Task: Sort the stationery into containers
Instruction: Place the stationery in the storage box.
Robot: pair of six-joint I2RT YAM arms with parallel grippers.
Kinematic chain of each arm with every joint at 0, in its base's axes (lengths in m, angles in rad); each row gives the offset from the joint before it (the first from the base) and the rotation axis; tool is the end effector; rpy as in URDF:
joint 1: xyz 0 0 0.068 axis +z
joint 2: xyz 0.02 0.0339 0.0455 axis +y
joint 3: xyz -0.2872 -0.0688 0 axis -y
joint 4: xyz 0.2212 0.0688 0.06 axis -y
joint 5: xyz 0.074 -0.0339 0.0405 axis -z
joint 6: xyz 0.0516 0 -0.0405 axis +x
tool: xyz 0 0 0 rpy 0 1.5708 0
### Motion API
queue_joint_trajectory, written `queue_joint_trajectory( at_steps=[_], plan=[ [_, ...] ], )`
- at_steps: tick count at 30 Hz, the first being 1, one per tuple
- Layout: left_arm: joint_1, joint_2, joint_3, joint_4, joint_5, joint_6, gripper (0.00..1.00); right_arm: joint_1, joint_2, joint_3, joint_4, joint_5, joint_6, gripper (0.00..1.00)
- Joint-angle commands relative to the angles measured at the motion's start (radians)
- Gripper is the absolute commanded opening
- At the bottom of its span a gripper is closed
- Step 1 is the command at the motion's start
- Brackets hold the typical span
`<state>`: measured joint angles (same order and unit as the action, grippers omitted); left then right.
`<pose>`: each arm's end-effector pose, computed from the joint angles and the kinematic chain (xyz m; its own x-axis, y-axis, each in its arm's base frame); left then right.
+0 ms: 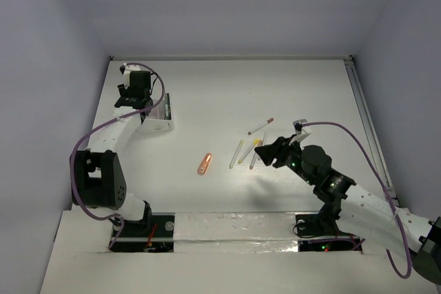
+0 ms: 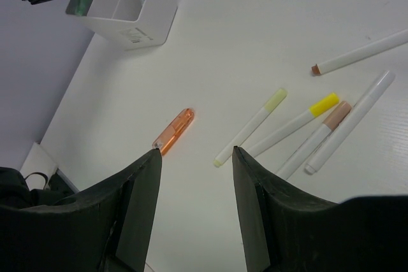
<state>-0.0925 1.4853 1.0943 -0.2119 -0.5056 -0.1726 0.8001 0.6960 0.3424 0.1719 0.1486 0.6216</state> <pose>0.3219 -0.0048 0.3033 -0.5019 -0.1043 -0.8586 -0.4087 0.9035 0.1291 0.1106 0.1029 0.2547 -0.4564 0.3566 -0.8151 -0.4210 0.7205 0.5510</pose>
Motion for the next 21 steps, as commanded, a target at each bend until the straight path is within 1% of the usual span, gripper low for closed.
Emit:
queue_joint_trajectory(
  at_steps=[1,6,8,9,11,12,13,14,15,16,17,18,20,21],
  plan=[
    [-0.003,-0.025,0.018,0.011,-0.016,0.005,0.36,0.007,-0.001,0.02,0.052,-0.006,-0.013,0.54],
    [-0.003,-0.074,-0.003,0.046,0.028,0.002,0.43,0.007,-0.001,0.02,0.052,-0.006,-0.016,0.54],
    [-0.026,-0.129,-0.017,0.072,0.059,0.005,0.43,0.007,-0.001,0.018,0.051,-0.004,-0.016,0.54],
    [-0.039,-0.149,-0.03,0.092,0.07,0.007,0.41,0.007,-0.001,0.02,0.052,-0.004,-0.016,0.54],
    [-0.117,-0.21,-0.04,0.108,0.093,0.018,0.37,0.007,0.002,0.018,0.054,-0.003,-0.016,0.54],
    [-0.151,-0.223,-0.039,0.1,0.098,0.016,0.3,0.007,0.005,0.02,0.055,-0.004,-0.016,0.54],
    [-0.224,-0.241,-0.037,0.089,0.102,-0.001,0.24,0.007,0.008,0.02,0.057,-0.003,-0.016,0.52],
    [-0.261,-0.246,-0.034,0.074,0.117,-0.013,0.18,0.007,0.014,0.021,0.057,-0.004,-0.016,0.36],
    [-0.297,-0.252,-0.045,0.048,0.134,-0.031,0.04,0.007,0.017,0.021,0.057,-0.003,-0.017,0.22],
    [-0.332,-0.27,-0.06,0.042,0.154,-0.051,0.0,0.007,0.02,0.024,0.054,0.0,-0.019,0.09],
    [-0.41,-0.289,-0.089,0.051,0.195,-0.079,0.0,0.007,0.025,0.027,0.043,0.002,-0.023,0.0],
    [-0.447,-0.307,-0.165,0.086,0.214,-0.093,0.0,0.007,0.03,0.029,0.037,0.012,-0.023,0.0],
    [-0.522,-0.353,-0.243,0.117,0.28,-0.148,0.0,0.007,0.031,0.03,0.032,0.02,-0.023,0.0],
    [-0.541,-0.364,-0.317,0.155,0.303,-0.163,0.0,0.007,0.03,0.029,0.034,0.029,-0.023,0.01]
  ],
)
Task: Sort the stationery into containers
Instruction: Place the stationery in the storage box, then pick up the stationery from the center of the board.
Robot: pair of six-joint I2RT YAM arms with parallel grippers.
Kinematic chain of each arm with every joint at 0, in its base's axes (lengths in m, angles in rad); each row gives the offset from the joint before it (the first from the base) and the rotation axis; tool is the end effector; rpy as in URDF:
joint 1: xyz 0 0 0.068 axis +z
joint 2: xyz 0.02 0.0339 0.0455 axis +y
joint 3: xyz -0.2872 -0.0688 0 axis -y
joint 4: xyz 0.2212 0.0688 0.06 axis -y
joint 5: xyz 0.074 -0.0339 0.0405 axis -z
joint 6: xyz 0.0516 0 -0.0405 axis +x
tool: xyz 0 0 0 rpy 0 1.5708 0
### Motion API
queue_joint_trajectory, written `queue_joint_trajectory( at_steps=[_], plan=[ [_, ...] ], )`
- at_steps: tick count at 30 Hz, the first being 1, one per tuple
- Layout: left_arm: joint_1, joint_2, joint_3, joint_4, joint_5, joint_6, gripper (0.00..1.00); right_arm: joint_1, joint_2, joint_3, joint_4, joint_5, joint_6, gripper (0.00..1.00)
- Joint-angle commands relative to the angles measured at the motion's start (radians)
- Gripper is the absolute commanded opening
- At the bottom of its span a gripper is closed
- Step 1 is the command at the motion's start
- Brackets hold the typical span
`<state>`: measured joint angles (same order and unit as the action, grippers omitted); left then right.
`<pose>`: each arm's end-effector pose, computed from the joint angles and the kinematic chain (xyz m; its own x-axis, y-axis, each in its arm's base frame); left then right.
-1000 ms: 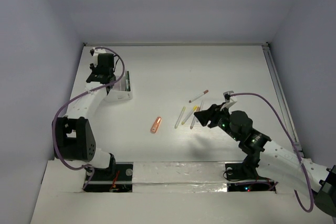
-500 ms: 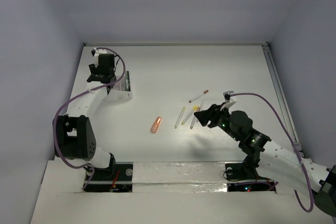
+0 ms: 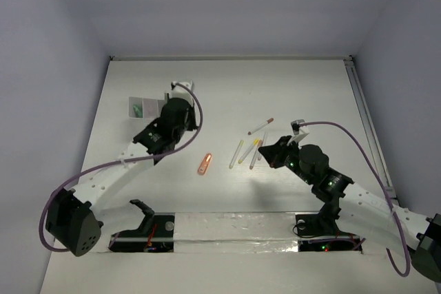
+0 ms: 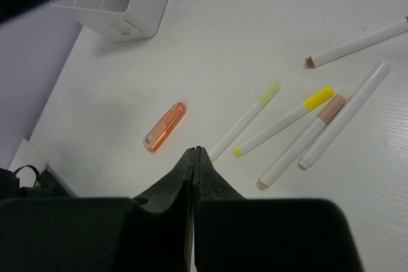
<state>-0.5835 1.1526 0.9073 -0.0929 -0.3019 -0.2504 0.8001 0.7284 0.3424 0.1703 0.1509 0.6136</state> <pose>0.2161 -0.1243 0.3395 -0.3406 -0.0586 -0.9384 0.2142 0.9670 -0.1382 0.1138 0.1060 0.2502 -0.4714 0.3317 -0.8172 -0.4104 0.7376 0.5362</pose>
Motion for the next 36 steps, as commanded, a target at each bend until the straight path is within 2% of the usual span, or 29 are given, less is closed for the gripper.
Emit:
queue_joint_trajectory(
  at_steps=[1,2,3,4,5,6,8,9,16,20,23,30,36],
  plan=[
    [-0.067,-0.045,-0.163,0.054,0.122,-0.101,0.02,0.007,-0.001,0.027,0.038,0.03,-0.015,0.05],
    [-0.081,-0.048,-0.191,0.071,0.167,-0.115,0.09,0.007,0.0,0.024,0.046,0.035,-0.015,0.15],
    [-0.11,-0.048,-0.235,0.087,0.182,-0.137,0.25,0.007,0.003,0.021,0.051,0.039,-0.015,0.23],
    [-0.128,-0.041,-0.249,0.113,0.184,-0.145,0.31,0.007,0.014,0.023,0.054,0.044,-0.014,0.34],
    [-0.148,-0.036,-0.26,0.116,0.166,-0.15,0.37,0.007,0.019,0.024,0.054,0.05,-0.008,0.52],
    [-0.177,-0.028,-0.266,0.105,0.143,-0.162,0.44,0.007,0.025,0.027,0.054,0.062,-0.006,0.58],
    [-0.19,-0.001,-0.272,0.108,0.112,-0.165,0.49,0.007,0.037,0.029,0.051,0.072,-0.006,0.69],
    [-0.19,0.009,-0.275,0.116,0.109,-0.167,0.51,0.007,0.04,0.03,0.051,0.075,-0.008,0.71],
    [-0.21,0.148,-0.271,0.131,0.098,-0.155,0.53,0.007,0.062,0.043,0.051,0.075,-0.017,0.72],
    [-0.229,0.196,-0.266,0.105,0.031,-0.177,0.53,0.007,0.065,0.072,0.032,0.065,-0.026,0.71],
    [-0.23,0.213,-0.28,0.127,0.049,-0.185,0.53,0.007,0.068,0.098,0.009,0.062,-0.035,0.71],
    [-0.23,0.256,-0.294,0.108,0.064,-0.225,0.46,0.007,0.081,0.217,-0.012,0.093,-0.086,0.69],
    [-0.23,0.291,-0.288,0.096,0.063,-0.256,0.39,0.007,0.158,0.305,0.017,0.105,-0.12,0.66]
  ],
)
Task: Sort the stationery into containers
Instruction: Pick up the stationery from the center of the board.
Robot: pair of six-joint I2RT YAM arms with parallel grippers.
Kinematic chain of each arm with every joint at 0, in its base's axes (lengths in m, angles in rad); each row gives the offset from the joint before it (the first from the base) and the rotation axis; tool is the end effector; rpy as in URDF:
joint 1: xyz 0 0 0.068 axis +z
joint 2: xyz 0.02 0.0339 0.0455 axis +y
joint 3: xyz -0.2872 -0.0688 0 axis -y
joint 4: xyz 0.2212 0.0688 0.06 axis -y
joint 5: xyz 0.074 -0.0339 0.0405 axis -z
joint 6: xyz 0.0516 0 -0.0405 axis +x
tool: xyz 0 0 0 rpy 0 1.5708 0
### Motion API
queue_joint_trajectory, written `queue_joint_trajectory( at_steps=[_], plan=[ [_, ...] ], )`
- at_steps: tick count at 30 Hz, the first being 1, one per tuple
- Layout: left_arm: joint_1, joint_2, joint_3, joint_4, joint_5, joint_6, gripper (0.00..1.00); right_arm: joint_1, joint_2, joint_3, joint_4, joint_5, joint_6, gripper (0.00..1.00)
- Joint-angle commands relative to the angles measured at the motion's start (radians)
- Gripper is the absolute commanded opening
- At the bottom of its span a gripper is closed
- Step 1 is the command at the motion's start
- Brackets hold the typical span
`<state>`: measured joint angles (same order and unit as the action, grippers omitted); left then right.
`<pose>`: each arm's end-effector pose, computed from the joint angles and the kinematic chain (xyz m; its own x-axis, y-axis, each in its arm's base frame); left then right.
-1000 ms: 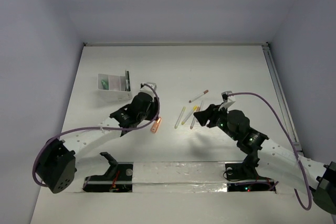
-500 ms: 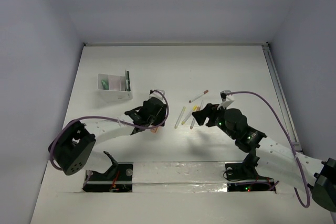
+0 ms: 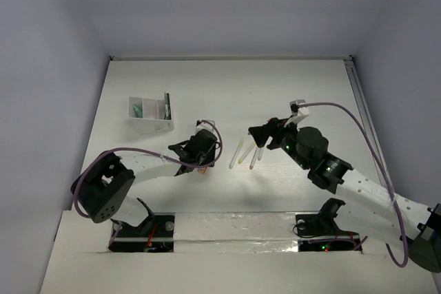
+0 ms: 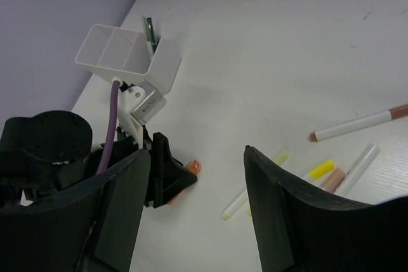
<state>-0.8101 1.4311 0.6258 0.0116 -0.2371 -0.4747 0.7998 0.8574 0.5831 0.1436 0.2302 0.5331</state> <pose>0.1905 -0.1826 0.1915 -0.7071 0.0985 -0.7002 0.3006 0.9382 -0.1716 0.1370 0.1241 0.3123 -0.3530 0.3468 -0.8690 -0.4195 0.7716 0.4783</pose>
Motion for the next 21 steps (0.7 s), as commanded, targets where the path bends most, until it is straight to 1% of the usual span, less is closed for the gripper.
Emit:
queue_joint_trajectory(
  at_steps=[1,3,4,7,9,12,14,15,17,18,19,20,21],
  plan=[
    [-0.003,0.023,-0.006,-0.009,-0.002,-0.035,0.34,0.007,0.035,0.072,0.048,0.026,-0.041,0.66],
    [-0.003,0.026,-0.012,-0.009,-0.007,-0.047,0.26,0.007,0.037,0.064,0.066,0.043,-0.048,0.65],
    [-0.003,0.02,-0.018,-0.009,-0.011,-0.05,0.17,0.007,0.032,0.054,0.073,0.067,-0.05,0.64],
    [-0.003,-0.015,-0.012,-0.051,-0.042,-0.061,0.02,0.007,-0.001,-0.009,0.122,0.106,-0.048,0.62],
    [-0.003,-0.046,0.009,-0.081,-0.085,-0.062,0.0,0.007,-0.009,-0.035,0.148,0.113,-0.045,0.61],
    [-0.003,-0.126,0.084,-0.116,-0.166,-0.041,0.0,0.007,0.0,-0.034,0.16,0.106,-0.045,0.61],
    [0.063,-0.164,0.167,-0.087,-0.195,0.008,0.0,0.007,0.025,-0.029,0.163,0.087,-0.044,0.61],
    [0.096,-0.167,0.196,-0.041,-0.18,0.024,0.0,0.007,0.034,-0.031,0.166,0.083,-0.044,0.61],
    [0.178,-0.146,0.311,-0.018,-0.142,0.082,0.0,0.007,0.061,-0.026,0.163,0.069,-0.045,0.61],
    [0.201,-0.132,0.352,-0.018,-0.152,0.103,0.0,0.007,0.071,-0.022,0.16,0.064,-0.047,0.61],
    [0.224,-0.091,0.456,-0.025,-0.168,0.12,0.0,0.007,0.077,-0.017,0.159,0.058,-0.048,0.61],
    [0.27,-0.069,0.512,-0.047,-0.188,0.149,0.0,0.007,0.08,-0.016,0.162,0.06,-0.051,0.61],
    [0.29,-0.052,0.558,-0.089,-0.208,0.165,0.0,0.007,0.086,-0.016,0.162,0.06,-0.051,0.61]
  ],
)
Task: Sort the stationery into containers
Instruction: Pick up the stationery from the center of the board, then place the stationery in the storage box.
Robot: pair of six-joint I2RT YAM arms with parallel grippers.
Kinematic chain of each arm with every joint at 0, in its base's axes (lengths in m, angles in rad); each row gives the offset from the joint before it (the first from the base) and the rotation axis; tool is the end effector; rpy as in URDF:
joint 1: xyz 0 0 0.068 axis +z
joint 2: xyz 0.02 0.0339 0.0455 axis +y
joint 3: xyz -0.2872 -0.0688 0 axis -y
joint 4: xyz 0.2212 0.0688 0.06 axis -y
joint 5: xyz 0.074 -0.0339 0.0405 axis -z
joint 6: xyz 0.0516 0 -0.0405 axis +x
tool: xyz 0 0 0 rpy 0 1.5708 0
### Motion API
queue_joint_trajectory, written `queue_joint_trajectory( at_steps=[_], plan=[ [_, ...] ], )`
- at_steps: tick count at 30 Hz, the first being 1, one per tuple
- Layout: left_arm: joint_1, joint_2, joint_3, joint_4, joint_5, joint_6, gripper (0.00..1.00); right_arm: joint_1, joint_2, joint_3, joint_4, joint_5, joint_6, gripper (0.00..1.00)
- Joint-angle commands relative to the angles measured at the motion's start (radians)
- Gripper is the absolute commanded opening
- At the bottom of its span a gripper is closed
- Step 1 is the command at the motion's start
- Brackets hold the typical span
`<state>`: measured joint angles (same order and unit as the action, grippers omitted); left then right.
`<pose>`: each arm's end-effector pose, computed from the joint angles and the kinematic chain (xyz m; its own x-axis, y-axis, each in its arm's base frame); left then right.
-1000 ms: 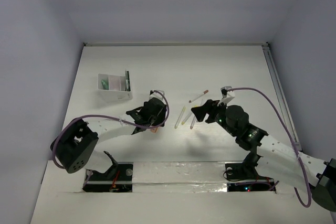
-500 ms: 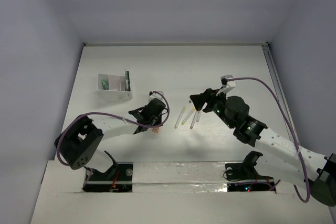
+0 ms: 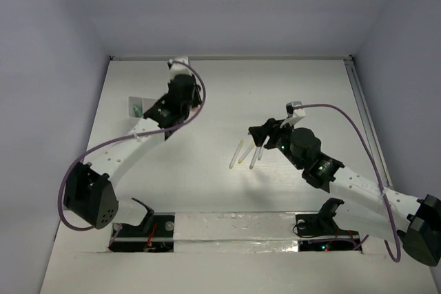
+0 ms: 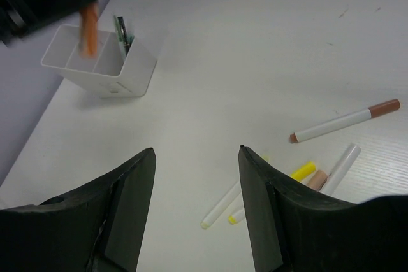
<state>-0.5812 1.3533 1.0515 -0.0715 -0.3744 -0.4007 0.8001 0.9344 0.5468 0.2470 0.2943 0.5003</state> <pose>0.2617 -0.1493 0.3410 -0.3690 -0.1920 -0.9094 0.0896 0.9665 -0.2404 0.1493 0.1323 0.2991 -0.3190 0.3304 -0.8883 -0.3800 0.8140 0.4393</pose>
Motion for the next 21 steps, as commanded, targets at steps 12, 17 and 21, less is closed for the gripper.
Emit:
queue_joint_trajectory(
  at_steps=[12,17,21],
  plan=[
    [0.448,0.092,0.26,-0.154,-0.08,0.181,0.0,0.007,0.023,0.002,0.075,-0.009,-0.016,0.6],
    [0.481,0.096,0.18,-0.097,-0.106,0.244,0.01,0.007,0.027,0.007,0.066,-0.004,-0.025,0.6],
    [0.481,0.11,0.151,-0.068,-0.11,0.273,0.02,0.007,0.037,0.007,0.069,0.0,-0.029,0.6]
  ],
)
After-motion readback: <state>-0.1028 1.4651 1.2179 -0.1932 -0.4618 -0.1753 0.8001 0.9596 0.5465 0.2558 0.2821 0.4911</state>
